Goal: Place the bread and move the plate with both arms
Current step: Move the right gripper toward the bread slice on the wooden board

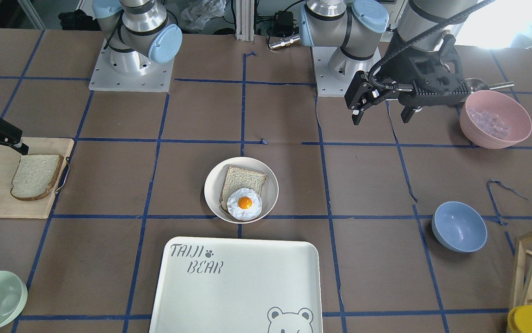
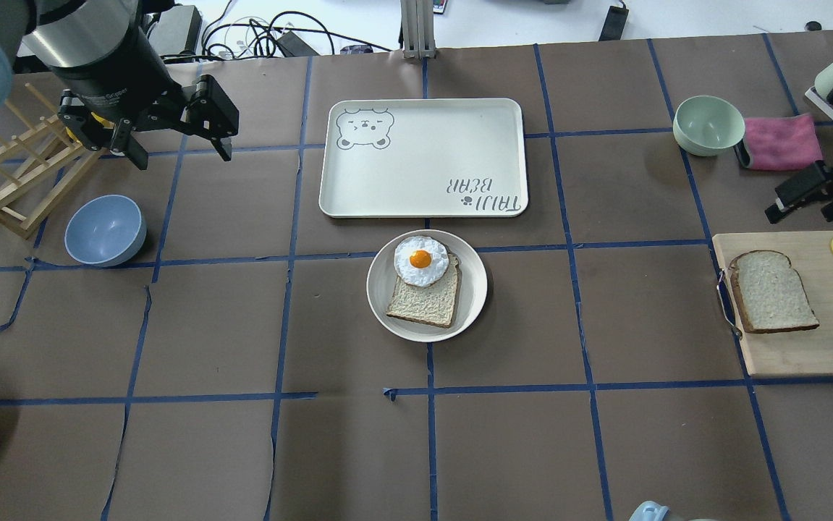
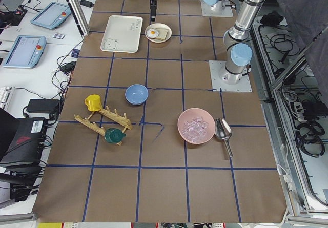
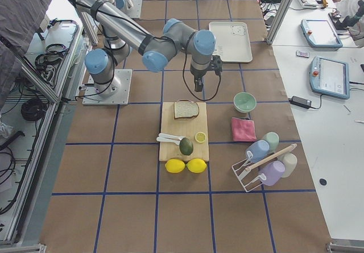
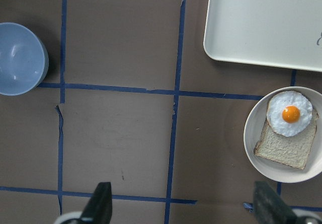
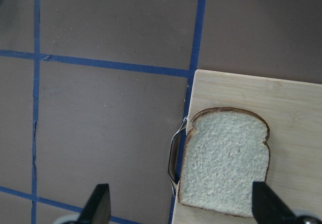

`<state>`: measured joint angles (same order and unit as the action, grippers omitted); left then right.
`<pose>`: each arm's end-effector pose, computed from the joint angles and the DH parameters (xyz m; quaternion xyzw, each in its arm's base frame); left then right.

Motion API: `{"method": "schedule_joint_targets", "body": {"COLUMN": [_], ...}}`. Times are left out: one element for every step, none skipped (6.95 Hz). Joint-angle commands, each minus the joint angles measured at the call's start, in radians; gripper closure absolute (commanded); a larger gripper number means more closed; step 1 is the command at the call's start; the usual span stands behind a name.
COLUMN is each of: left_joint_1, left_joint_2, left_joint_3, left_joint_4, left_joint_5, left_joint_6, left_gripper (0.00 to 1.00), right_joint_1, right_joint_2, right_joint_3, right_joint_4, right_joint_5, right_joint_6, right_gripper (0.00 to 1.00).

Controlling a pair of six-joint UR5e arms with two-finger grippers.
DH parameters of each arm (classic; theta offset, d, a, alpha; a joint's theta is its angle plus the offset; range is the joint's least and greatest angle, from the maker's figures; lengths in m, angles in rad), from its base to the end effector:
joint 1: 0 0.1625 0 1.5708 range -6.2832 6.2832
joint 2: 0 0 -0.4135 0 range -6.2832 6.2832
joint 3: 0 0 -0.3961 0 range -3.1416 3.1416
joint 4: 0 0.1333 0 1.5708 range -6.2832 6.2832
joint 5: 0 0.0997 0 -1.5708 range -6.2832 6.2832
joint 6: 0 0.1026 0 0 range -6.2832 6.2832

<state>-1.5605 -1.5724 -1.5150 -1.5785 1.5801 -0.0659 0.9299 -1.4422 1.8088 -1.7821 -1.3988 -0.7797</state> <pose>-0.1272 -0.5019 0.4996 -0.0382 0.9990 -0.0234 0.0040 -0.1814 -0.4955 0.3153 -0.0622 0.9914 0.0028 0.1153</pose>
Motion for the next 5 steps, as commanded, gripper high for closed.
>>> {"method": "schedule_joint_targets", "body": {"left_joint_1": [0.0, 0.0, 0.0, 0.0, 0.0], "left_joint_2": [0.002, 0.002, 0.002, 0.002, 0.002], "left_joint_3": [0.001, 0.001, 0.001, 0.001, -0.001], "left_joint_4": [0.0, 0.0, 0.0, -0.002, 0.0], "left_joint_5": [-0.002, -0.002, -0.002, -0.002, -0.002], "left_joint_6": [0.0, 0.0, 0.0, 0.0, 0.0], "left_gripper": [0.0, 0.0, 0.0, 0.0, 0.0], "right_joint_1": [-0.087, -0.097, -0.1, -0.1, -0.1], "right_joint_2": [0.077, 0.118, 0.138, 0.138, 0.143], "right_joint_3": [0.024, 0.03, 0.032, 0.032, 0.034], "right_joint_4": [-0.079, -0.114, -0.131, -0.129, -0.131], "right_joint_5": [0.017, 0.008, 0.004, 0.003, 0.003], "right_joint_6": [-0.105, -0.108, -0.108, -0.108, -0.108], "right_gripper": [0.0, 0.0, 0.0, 0.0, 0.0]}}
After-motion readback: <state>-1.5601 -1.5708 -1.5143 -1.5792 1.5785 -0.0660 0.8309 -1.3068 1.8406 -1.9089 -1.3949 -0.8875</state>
